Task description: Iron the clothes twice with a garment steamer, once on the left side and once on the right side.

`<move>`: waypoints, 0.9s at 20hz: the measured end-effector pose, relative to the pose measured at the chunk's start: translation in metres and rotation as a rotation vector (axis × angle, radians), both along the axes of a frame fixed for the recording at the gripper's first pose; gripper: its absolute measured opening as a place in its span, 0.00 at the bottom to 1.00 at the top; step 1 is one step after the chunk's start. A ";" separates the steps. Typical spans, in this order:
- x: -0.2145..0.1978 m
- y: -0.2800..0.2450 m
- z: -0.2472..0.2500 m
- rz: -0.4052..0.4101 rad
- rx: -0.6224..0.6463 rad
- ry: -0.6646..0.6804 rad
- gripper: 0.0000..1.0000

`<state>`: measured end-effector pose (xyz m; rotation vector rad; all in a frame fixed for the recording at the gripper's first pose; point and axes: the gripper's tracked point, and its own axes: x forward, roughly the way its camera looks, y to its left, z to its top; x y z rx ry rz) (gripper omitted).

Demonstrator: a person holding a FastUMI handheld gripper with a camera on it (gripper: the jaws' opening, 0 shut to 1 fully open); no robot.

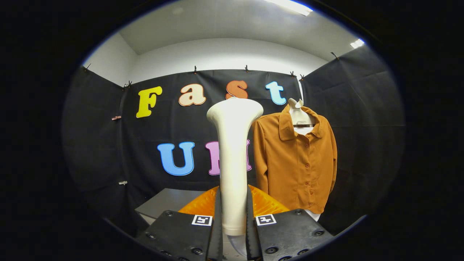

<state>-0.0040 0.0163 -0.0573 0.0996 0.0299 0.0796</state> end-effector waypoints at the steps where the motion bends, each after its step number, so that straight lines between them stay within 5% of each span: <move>1: 0.000 -0.001 0.000 0.001 0.002 -0.003 0.29; 18: 0.011 -0.004 0.002 -0.018 -0.011 -0.008 0.28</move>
